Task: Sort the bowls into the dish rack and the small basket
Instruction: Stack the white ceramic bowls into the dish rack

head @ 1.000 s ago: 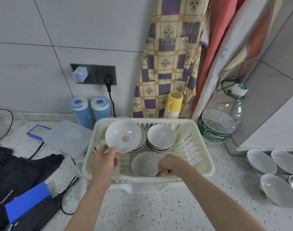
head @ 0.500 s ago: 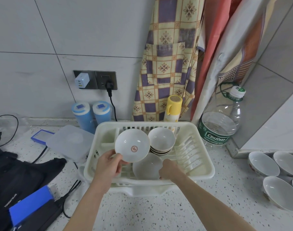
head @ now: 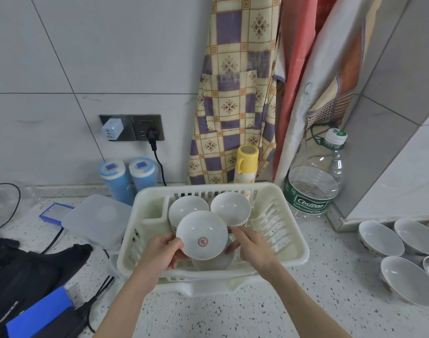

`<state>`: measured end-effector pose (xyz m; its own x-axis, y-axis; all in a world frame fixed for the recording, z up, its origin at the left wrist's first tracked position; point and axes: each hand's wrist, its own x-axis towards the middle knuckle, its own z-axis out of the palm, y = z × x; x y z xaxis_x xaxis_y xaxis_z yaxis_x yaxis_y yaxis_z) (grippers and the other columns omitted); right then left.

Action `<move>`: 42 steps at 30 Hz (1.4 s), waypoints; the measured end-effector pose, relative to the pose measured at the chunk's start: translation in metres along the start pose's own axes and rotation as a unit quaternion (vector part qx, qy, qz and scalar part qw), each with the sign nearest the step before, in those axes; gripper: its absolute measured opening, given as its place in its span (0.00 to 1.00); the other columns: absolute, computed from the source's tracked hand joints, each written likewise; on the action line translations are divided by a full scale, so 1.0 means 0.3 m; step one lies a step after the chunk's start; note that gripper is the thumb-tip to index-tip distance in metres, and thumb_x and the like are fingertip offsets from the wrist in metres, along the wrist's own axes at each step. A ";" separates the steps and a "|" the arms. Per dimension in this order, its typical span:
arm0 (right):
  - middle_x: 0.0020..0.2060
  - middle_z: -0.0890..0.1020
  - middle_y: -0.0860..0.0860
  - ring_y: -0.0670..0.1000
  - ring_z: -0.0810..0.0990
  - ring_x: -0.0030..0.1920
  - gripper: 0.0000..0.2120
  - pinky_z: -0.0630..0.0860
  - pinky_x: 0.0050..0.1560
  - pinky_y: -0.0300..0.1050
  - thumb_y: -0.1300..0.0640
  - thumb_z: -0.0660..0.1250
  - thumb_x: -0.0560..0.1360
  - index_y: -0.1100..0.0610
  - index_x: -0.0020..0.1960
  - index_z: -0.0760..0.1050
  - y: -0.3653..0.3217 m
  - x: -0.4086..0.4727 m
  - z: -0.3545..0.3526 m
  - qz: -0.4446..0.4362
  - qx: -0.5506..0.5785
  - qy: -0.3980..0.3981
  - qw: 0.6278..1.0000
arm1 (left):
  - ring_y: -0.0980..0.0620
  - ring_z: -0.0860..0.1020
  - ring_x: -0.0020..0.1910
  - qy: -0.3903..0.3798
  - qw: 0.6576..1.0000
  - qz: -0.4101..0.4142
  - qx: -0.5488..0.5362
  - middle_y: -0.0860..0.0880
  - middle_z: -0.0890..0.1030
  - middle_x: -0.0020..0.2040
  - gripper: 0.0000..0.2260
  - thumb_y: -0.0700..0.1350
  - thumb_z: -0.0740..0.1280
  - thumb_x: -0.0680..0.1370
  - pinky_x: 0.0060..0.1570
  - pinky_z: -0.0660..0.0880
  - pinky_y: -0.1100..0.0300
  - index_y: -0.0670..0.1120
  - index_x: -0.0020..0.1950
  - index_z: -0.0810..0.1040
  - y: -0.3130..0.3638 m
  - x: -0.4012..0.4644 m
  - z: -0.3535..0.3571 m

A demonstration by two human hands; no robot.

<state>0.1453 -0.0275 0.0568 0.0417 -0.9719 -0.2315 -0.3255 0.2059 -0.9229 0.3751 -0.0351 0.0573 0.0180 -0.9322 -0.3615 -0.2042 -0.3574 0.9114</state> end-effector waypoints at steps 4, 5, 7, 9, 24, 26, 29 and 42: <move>0.26 0.78 0.36 0.36 0.72 0.27 0.18 0.67 0.33 0.35 0.55 0.61 0.76 0.39 0.31 0.76 0.011 0.021 0.019 -0.006 -0.047 0.009 0.999 | 0.56 0.71 0.23 -0.044 0.997 -0.017 0.054 0.45 0.87 0.37 0.07 0.43 0.64 0.76 0.32 0.69 0.62 0.43 0.47 0.81 0.006 0.011 0.015; 0.24 0.76 0.37 0.37 0.71 0.26 0.19 0.66 0.32 0.35 0.57 0.60 0.75 0.40 0.29 0.75 0.017 0.028 0.021 0.000 -0.052 0.011 0.999 | 0.56 0.71 0.24 -0.052 0.996 -0.019 0.063 0.46 0.87 0.38 0.07 0.43 0.64 0.76 0.33 0.70 0.62 0.43 0.48 0.81 0.007 0.012 0.018; 0.21 0.72 0.39 0.39 0.68 0.24 0.21 0.63 0.30 0.36 0.59 0.59 0.73 0.44 0.24 0.70 0.027 0.042 0.025 0.011 -0.076 0.011 0.997 | 0.56 0.74 0.25 -0.068 0.995 -0.028 0.074 0.46 0.87 0.39 0.08 0.44 0.64 0.76 0.33 0.72 0.62 0.42 0.49 0.81 0.011 0.016 0.023; 0.20 0.71 0.42 0.41 0.66 0.23 0.19 0.61 0.27 0.36 0.58 0.59 0.73 0.50 0.24 0.66 0.034 0.051 0.029 0.021 -0.097 0.014 0.995 | 0.54 0.74 0.24 -0.076 0.992 -0.039 0.094 0.46 0.87 0.39 0.09 0.44 0.63 0.77 0.33 0.73 0.61 0.42 0.50 0.81 0.016 0.022 0.027; 0.25 0.83 0.52 0.43 0.72 0.26 0.19 0.68 0.32 0.39 0.59 0.59 0.70 0.56 0.20 0.68 0.059 0.075 0.026 0.084 -0.105 0.021 0.991 | 0.55 0.70 0.18 -0.006 0.986 -0.048 0.162 0.52 0.77 0.21 0.09 0.41 0.67 0.76 0.26 0.68 0.64 0.50 0.37 0.78 0.009 0.061 0.078; 0.26 0.83 0.52 0.40 0.70 0.21 0.19 0.66 0.29 0.37 0.58 0.59 0.70 0.55 0.20 0.70 0.059 0.077 0.027 0.093 -0.112 0.017 0.989 | 0.56 0.69 0.16 -0.012 0.983 -0.056 0.172 0.52 0.76 0.19 0.08 0.40 0.66 0.77 0.21 0.66 0.67 0.47 0.38 0.78 0.001 0.069 0.078; 0.25 0.83 0.51 0.43 0.70 0.23 0.19 0.65 0.26 0.35 0.58 0.59 0.70 0.56 0.20 0.70 0.058 0.081 0.027 0.108 -0.129 0.018 0.986 | 0.55 0.73 0.22 -0.016 0.974 -0.056 0.220 0.53 0.79 0.23 0.05 0.41 0.68 0.76 0.27 0.69 0.64 0.48 0.40 0.78 -0.014 0.082 0.083; 0.46 0.83 0.60 0.56 0.76 0.42 0.10 0.72 0.41 0.46 0.63 0.57 0.71 0.57 0.32 0.68 0.054 0.085 0.045 0.118 -0.247 -0.030 0.961 | 0.57 0.77 0.40 -0.002 0.927 -0.030 0.374 0.63 0.77 0.37 0.11 0.46 0.70 0.70 0.41 0.76 0.60 0.58 0.48 0.73 -0.021 0.075 0.104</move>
<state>0.1538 -0.0475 0.0319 -0.0384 -0.8932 -0.4481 -0.7413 0.3261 -0.5867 0.3461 -0.0520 0.0372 0.0483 -0.9111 -0.4092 -0.8239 -0.2680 0.4994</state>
